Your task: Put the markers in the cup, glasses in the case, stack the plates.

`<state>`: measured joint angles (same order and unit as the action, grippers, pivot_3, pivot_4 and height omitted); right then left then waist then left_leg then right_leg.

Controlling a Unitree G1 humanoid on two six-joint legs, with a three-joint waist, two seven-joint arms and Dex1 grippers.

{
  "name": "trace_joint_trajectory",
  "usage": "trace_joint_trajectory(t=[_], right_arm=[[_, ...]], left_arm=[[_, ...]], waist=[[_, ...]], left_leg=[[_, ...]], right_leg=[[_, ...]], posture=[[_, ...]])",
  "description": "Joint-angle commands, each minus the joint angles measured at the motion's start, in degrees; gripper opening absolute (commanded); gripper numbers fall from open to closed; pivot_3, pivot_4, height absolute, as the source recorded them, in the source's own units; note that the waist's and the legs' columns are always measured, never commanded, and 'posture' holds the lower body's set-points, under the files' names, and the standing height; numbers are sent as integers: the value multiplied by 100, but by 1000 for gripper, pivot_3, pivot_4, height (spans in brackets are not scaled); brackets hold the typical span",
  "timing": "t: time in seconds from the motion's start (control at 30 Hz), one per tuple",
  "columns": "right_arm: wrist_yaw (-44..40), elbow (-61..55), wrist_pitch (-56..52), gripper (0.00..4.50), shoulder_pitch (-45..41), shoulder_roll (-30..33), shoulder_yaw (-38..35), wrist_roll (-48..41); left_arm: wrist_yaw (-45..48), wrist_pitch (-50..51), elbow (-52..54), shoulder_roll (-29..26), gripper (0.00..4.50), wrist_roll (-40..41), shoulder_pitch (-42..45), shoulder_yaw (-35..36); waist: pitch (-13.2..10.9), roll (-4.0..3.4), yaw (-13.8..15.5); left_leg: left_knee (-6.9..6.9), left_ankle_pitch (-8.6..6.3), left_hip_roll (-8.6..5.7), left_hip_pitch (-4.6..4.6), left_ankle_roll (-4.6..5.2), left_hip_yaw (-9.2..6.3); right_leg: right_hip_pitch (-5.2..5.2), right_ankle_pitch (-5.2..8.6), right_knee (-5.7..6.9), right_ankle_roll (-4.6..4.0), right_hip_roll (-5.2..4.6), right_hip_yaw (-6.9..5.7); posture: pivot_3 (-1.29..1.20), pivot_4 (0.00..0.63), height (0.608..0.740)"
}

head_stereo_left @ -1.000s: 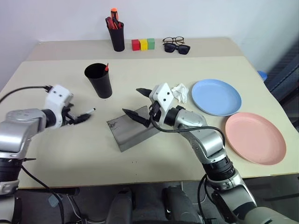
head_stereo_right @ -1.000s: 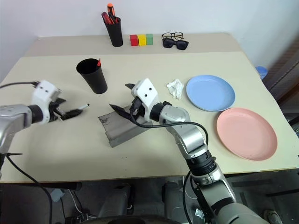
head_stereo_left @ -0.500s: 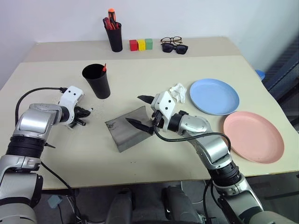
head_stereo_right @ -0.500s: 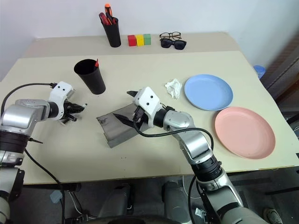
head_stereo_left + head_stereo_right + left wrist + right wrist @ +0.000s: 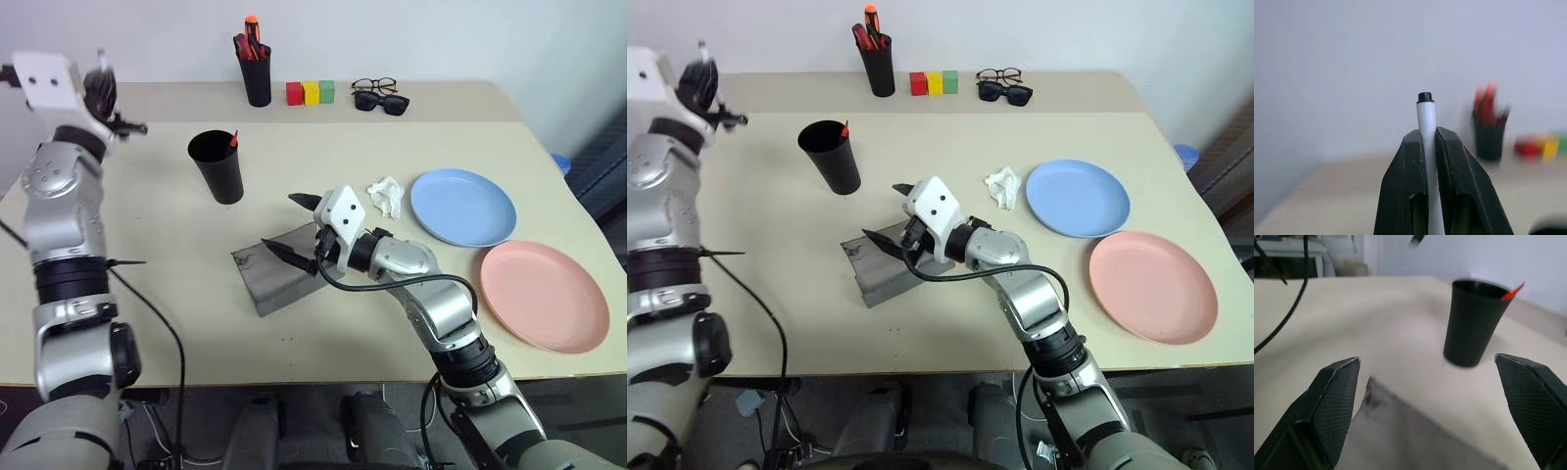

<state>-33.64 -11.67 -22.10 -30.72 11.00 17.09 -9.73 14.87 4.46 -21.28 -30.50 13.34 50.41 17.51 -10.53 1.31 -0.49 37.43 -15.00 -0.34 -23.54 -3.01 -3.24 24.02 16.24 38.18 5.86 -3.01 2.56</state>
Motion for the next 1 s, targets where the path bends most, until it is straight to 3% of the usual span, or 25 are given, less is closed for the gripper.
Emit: trace_joint_trajectory(t=[0.03,0.33,0.37,0.53,0.57,0.73,0.83,1.0], right_arm=[[85,10,212,4500,-117,-125,-52,47],[185,-140,202,4500,5,-141,-64,116],[188,-157,196,4500,17,-134,-67,118],[206,-226,150,4500,41,-118,-85,109],[202,-239,142,4500,42,-108,-88,109],[159,-301,47,4500,24,88,-279,65],[102,-396,-59,4500,114,461,-607,7],[30,-600,-258,4500,359,1002,-1040,-112]], left_arm=[[-63,-526,-168,342,14,-242,231,-336],[-9,-1560,-1922,658,14,-475,285,-471],[28,-1584,-1981,661,804,-453,285,-462],[51,-1618,-1917,713,3069,-311,160,-359],[81,-1586,-1775,724,3600,-184,116,-284],[743,-575,-272,639,3600,830,-262,-84],[1795,1440,1587,52,4430,1817,-1125,-535],[2878,3567,3869,-1298,4473,2515,-2564,-1526]], waist=[[0,0,-22],[1,-1,-206],[1,-1,-204],[1,-1,-195],[1,-1,-196],[1,-1,-197],[1,-2,-212],[0,-8,-207]], left_leg=[[1,0,-2,0,0,1],[-8,0,9,6,0,5],[-8,0,9,6,0,6],[-5,0,8,5,0,7],[-5,0,9,5,0,6],[-5,0,9,5,0,4],[-8,0,11,4,0,6],[-10,0,18,9,0,4]], right_leg=[[-1,0,0,0,1,1],[9,0,5,-1,21,8],[9,0,5,-1,20,8],[8,0,5,-1,18,8],[8,0,6,-1,18,8],[8,0,5,-1,17,8],[8,0,5,-1,15,12],[3,1,4,-2,19,15]], posture=[[0,150,740],[0,150,740],[0,150,740],[0,150,740],[0,150,740],[0,150,740],[0,150,740],[0,150,740]])
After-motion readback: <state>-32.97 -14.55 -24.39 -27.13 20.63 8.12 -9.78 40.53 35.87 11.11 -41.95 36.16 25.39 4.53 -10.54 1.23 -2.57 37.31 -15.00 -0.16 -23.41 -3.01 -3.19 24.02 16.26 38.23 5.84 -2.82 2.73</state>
